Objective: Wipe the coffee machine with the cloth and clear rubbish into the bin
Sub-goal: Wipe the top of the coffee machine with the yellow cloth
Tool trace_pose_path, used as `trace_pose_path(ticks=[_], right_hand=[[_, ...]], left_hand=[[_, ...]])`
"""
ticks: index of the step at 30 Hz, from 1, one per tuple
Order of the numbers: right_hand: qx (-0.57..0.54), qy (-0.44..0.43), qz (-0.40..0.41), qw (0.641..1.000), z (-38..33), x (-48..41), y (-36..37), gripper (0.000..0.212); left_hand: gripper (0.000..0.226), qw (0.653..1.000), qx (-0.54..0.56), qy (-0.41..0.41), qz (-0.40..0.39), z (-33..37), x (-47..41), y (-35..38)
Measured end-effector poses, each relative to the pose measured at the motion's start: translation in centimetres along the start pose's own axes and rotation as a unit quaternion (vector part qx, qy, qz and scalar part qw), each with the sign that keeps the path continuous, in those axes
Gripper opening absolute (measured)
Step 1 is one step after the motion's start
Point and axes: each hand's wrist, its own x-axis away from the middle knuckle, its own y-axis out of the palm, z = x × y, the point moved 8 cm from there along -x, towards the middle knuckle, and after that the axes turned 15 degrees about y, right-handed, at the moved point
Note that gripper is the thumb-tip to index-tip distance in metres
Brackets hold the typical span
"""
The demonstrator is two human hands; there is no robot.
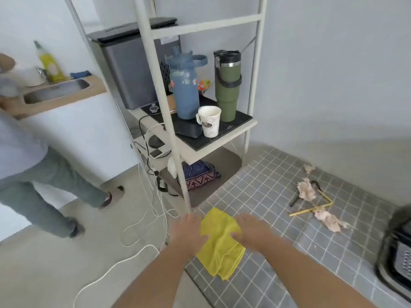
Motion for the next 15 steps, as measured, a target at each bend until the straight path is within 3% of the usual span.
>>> trace_pose_path(ticks=[3, 8, 11, 15], right_hand=[[-0.006, 0.001, 0.013, 1.0, -1.1, -0.8, 1.4, 0.057], [-0.09, 0.09, 0.072, 0.989, 0.0, -2.0, 1.3, 0.053], [-0.127, 0.131, 0.043, 0.982, 0.9, -2.3, 1.8, 0.043], [-0.146, 0.122, 0.034, 0.981, 1.1, -1.7, 2.0, 0.02]], left_hand=[[0.068, 1.0, 0.012, 0.004, -0.024, 0.0, -0.2, 2.6], [0.062, 0.998, 0.049, -0.019, 0.027, 0.0, -0.7, 3.2], [0.051, 0.993, 0.102, -0.043, 0.03, -0.1, -0.8, 3.5], [0.034, 0.996, 0.075, -0.023, 0.042, 0.9, -0.6, 2.8]])
